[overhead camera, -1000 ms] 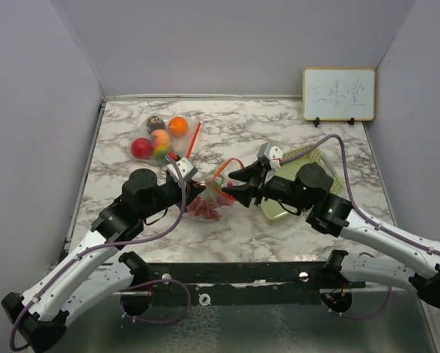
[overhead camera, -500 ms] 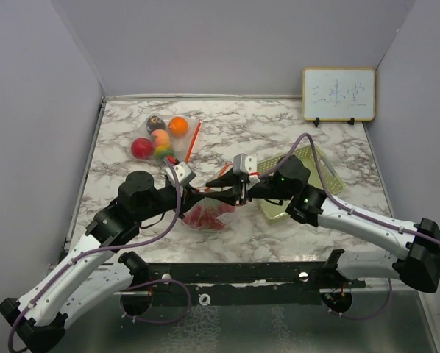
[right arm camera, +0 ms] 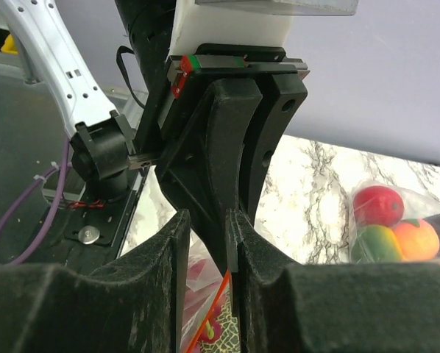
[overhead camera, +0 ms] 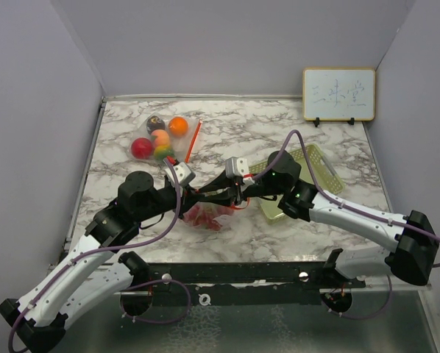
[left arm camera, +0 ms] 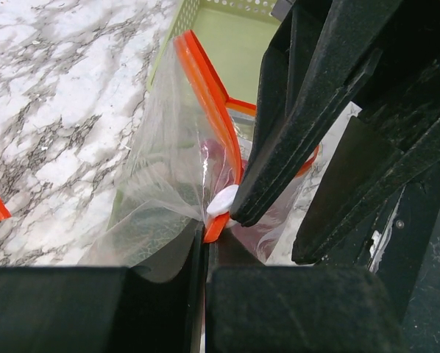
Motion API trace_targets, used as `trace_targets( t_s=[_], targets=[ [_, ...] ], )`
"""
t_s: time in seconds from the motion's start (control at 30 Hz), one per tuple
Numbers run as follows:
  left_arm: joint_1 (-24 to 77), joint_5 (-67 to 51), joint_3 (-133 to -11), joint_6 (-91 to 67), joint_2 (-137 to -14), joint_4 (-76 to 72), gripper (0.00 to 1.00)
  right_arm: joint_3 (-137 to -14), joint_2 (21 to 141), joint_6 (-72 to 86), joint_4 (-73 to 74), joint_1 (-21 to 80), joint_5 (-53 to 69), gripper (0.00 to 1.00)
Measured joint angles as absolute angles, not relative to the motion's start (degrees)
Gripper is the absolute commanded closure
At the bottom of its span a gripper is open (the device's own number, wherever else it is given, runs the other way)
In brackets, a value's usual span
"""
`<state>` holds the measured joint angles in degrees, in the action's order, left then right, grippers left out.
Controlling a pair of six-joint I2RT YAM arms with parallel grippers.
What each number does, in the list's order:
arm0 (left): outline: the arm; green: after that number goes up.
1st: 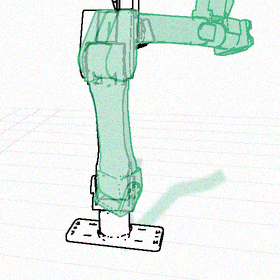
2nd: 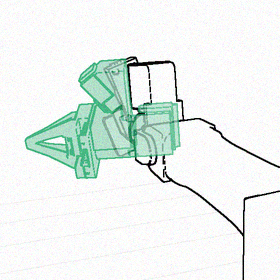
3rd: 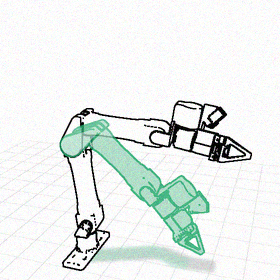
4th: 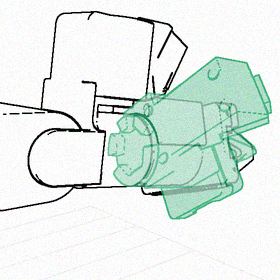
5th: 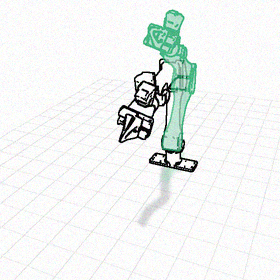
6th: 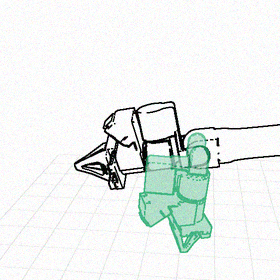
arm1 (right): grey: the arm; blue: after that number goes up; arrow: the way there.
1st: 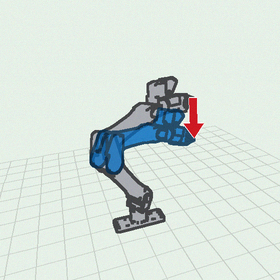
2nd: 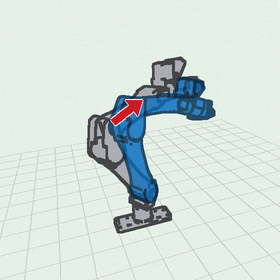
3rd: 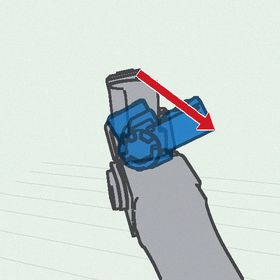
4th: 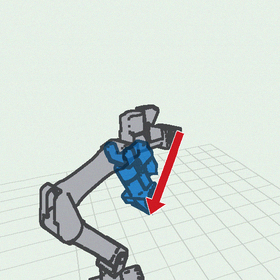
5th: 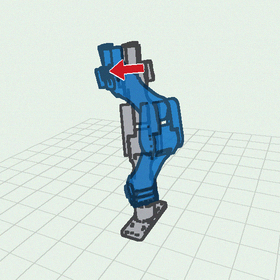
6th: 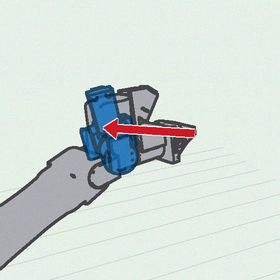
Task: Place the food in the zip-top bag and seal the zipper
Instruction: Zip the zipper food storage bag at the center of the board.
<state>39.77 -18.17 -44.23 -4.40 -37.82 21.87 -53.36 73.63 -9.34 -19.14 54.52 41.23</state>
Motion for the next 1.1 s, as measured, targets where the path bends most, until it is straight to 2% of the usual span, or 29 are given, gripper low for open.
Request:
trace_targets(
  t_s=[0.4, 0.53, 0.67, 0.87, 1.1],
  targets=[
    [39.75, -18.17, -44.23, -4.38, -37.54, 21.98, 1.0, -53.3, 73.6, -9.37, -18.87, 54.52, 38.83, 0.78],
    [39.75, -18.17, -44.23, -4.38, -37.34, 22.13, 1.0, -53.25, 73.6, -9.39, -18.92, 54.54, 37.3, 0.65],
    [39.75, -18.2, -44.23, -4.4, -37.26, 22.31, 1.0, -53.25, 73.63, -9.87, -18.9, 54.54, 35.38, 0.64],
    [39.75, -18.39, -44.23, -4.4, -36.99, 22.5, 1.0, -53.25, 74.32, -11.14, -18.85, 54.54, 33.85, 0.68],
    [39.48, -18.61, -44.23, -4.4, -36.73, 24.16, 1.0, -53.41, 75.0, -12.47, -18.0, 54.63, 33.82, 0.82]
  ],
)
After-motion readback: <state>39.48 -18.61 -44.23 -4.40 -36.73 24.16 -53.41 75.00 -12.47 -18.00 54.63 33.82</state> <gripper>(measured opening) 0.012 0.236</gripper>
